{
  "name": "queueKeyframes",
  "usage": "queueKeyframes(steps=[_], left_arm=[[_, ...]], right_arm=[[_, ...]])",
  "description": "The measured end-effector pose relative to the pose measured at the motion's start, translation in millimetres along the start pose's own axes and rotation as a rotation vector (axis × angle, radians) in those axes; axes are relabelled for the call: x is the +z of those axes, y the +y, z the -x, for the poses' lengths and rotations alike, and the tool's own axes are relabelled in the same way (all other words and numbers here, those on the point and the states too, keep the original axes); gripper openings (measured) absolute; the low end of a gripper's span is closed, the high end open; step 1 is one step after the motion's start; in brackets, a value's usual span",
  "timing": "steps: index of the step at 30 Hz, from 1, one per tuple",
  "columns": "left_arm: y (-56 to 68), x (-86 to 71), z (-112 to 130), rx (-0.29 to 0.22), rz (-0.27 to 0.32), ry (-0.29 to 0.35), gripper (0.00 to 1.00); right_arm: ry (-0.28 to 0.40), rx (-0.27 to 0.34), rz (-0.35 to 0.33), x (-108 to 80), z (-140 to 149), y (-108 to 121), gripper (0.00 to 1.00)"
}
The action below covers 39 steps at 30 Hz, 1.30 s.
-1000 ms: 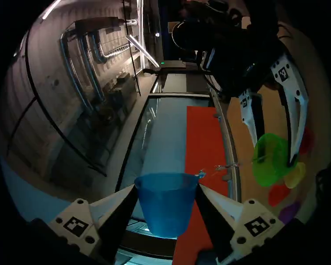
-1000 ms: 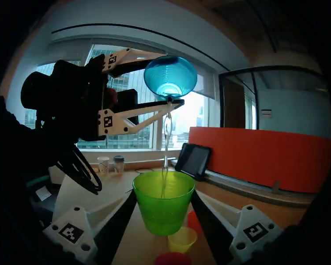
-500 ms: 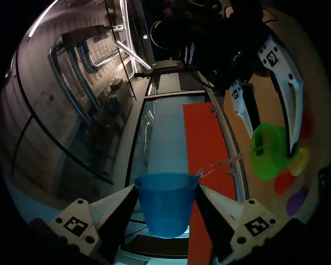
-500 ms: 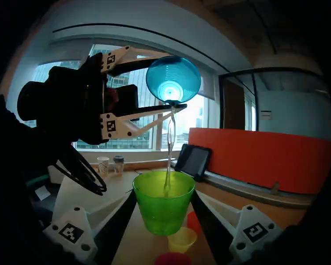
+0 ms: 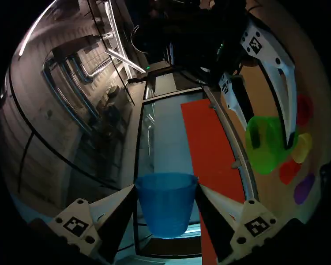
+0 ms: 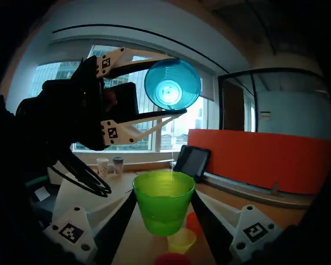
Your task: Pour water
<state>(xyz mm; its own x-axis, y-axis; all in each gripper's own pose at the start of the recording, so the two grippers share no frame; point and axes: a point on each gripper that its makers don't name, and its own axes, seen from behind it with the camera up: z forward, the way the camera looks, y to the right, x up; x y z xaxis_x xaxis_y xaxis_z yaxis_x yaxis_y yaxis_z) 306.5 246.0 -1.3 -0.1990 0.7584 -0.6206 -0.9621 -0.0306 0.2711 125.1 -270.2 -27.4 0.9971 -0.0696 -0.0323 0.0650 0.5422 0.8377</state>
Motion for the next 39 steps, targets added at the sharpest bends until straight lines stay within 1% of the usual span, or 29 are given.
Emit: queueKeyframes(steps=[3,8,11,12,14,17,23,30,39], left_arm=[[-1.9,0.5,-2,0.006,-0.004,0.006,0.87],[-5.3,1.1,-2,0.000,-0.009,0.009,0.87],[-2.6,1.9,-1,-0.019,-0.003,0.008,0.87],[-1.0,2.3,-1,-0.033,0.001,0.008,0.87],[2.5,3.0,-1,-0.070,0.011,0.007,0.87],[4.7,4.1,-1,-0.142,0.020,0.013,0.87],[3.8,7.2,6,-0.291,0.028,0.010,0.87],[9.6,7.2,10,-0.479,0.043,0.007,0.87],[14.4,8.1,24,-0.724,0.061,-0.027,0.87]], right_arm=[[0.000,0.001,0.001,-0.3,0,0,0.89],[0.000,0.002,0.001,0.0,1,1,0.89],[-0.001,0.002,0.003,0.2,1,1,0.89],[-0.001,0.002,0.004,0.2,1,1,0.89],[0.001,0.002,0.006,0.0,1,2,0.89],[0.003,0.003,0.009,-0.3,1,3,0.89],[0.011,0.010,0.014,-0.7,-1,5,0.89],[0.014,0.009,0.019,-1.8,-2,7,0.89],[0.019,0.008,0.029,-3.8,-5,10,0.89]])
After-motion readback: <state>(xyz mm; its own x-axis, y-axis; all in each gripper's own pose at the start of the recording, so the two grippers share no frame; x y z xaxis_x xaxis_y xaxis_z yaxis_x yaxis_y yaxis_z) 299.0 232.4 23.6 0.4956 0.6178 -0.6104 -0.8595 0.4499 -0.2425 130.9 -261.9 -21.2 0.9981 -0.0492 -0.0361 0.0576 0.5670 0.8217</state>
